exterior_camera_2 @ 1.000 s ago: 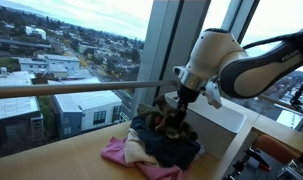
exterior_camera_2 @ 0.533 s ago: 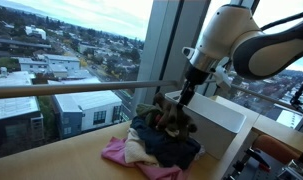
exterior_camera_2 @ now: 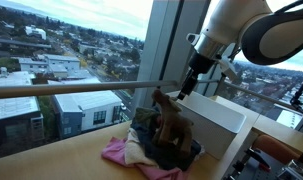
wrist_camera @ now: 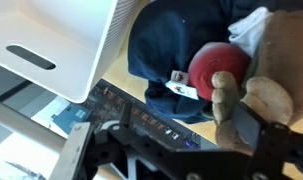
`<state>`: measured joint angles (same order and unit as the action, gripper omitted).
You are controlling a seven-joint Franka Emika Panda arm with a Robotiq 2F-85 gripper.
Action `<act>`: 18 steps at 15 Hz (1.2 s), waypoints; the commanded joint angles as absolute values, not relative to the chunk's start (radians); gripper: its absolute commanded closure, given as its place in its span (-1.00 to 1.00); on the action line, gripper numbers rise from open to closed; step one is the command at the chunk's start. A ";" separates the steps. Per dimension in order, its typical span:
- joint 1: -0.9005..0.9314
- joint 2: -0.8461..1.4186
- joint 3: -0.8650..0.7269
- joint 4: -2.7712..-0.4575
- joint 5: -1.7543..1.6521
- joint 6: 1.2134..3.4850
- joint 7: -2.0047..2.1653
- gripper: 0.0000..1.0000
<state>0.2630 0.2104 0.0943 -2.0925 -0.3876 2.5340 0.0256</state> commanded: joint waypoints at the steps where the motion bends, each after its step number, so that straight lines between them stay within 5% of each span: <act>1: 0.241 0.221 0.136 -2.085 -0.303 2.503 -0.029 -1.00; 11: 0.242 0.260 0.207 -2.062 -0.107 2.374 -0.112 -1.00; 18: 0.147 0.431 0.203 -2.030 -0.052 2.503 -0.276 -1.00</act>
